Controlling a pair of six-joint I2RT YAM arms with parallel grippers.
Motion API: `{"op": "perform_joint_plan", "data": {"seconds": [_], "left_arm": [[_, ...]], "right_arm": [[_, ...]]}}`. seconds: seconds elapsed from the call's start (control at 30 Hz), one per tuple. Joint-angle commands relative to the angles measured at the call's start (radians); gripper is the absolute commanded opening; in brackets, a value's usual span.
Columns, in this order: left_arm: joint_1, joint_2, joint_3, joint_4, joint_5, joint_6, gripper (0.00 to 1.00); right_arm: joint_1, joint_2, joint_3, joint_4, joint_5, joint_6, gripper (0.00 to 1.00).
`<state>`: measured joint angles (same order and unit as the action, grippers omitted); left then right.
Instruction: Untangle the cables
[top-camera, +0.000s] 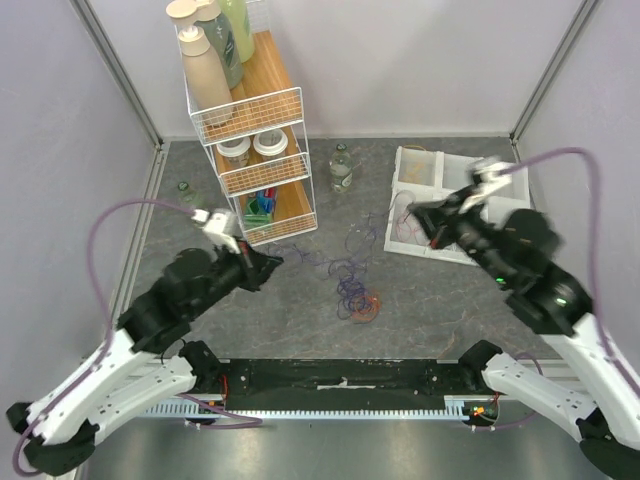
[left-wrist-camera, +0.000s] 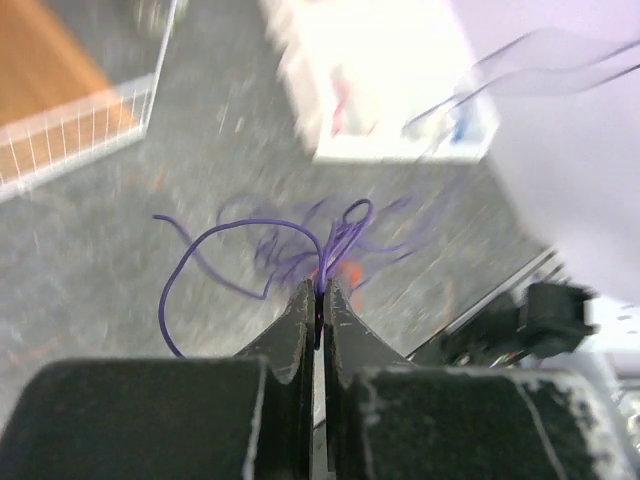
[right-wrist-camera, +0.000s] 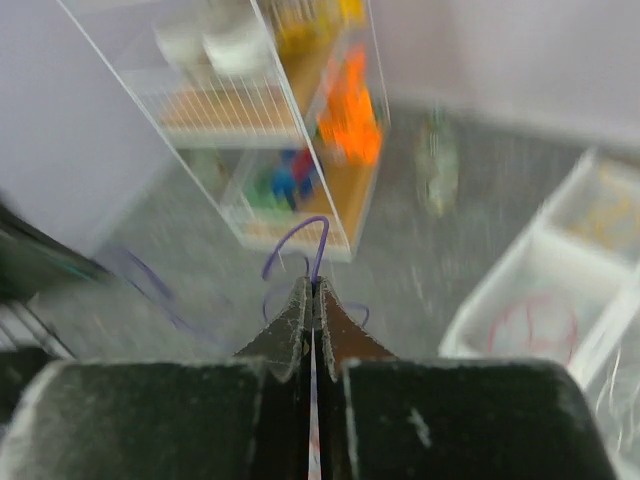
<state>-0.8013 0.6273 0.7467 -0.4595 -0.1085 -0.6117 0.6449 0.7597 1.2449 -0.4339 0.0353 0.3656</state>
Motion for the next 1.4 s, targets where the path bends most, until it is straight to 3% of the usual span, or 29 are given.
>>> {"op": "perform_joint_plan", "data": {"seconds": [0.0, 0.1, 0.2, 0.37, 0.53, 0.7, 0.8, 0.87, 0.9, 1.07, 1.2, 1.37], "left_arm": [[0.005, -0.116, 0.212, -0.034, -0.046, 0.147, 0.02], [0.005, -0.144, 0.302, -0.039, -0.057, 0.184, 0.02], [0.005, -0.132, 0.356, -0.070, -0.120, 0.196, 0.02], [0.005, -0.066, 0.330, -0.178, -0.243, 0.136, 0.02], [0.005, -0.086, 0.247, -0.199, -0.307, 0.072, 0.02], [0.005, -0.149, 0.264, -0.130, -0.226, 0.125, 0.02], [0.004, -0.156, 0.336, -0.093, -0.120, 0.165, 0.02], [0.005, -0.146, 0.397, -0.082, -0.048, 0.185, 0.02], [0.004, -0.141, 0.429, -0.079, -0.019, 0.193, 0.02], [0.004, -0.088, 0.548, -0.080, 0.098, 0.188, 0.02], [0.004, -0.028, 0.583, -0.091, 0.151, 0.176, 0.02], [0.005, 0.012, 0.580, -0.106, 0.167, 0.153, 0.02]], "right_arm": [[0.001, 0.073, -0.251, -0.043, -0.082, 0.030, 0.00], [0.001, 0.116, -0.329, -0.035, -0.202, 0.041, 0.00], [-0.001, 0.112, -0.305, -0.029, -0.236, 0.013, 0.00], [0.001, 0.061, -0.097, -0.003, -0.297, -0.034, 0.00], [0.001, 0.018, 0.068, 0.131, -0.354, 0.004, 0.00], [0.001, 0.019, 0.027, 0.215, -0.293, 0.039, 0.02], [0.001, 0.081, -0.076, 0.126, -0.187, 0.091, 0.03], [0.001, 0.131, -0.183, 0.075, -0.196, 0.125, 0.02], [0.001, 0.154, -0.241, 0.073, -0.227, 0.137, 0.04], [0.004, 0.251, -0.452, 0.083, -0.359, 0.096, 0.35], [0.025, 0.179, -0.392, 0.080, -0.356, -0.002, 0.59], [0.032, 0.182, -0.286, 0.228, -0.507, -0.005, 0.69]]}}
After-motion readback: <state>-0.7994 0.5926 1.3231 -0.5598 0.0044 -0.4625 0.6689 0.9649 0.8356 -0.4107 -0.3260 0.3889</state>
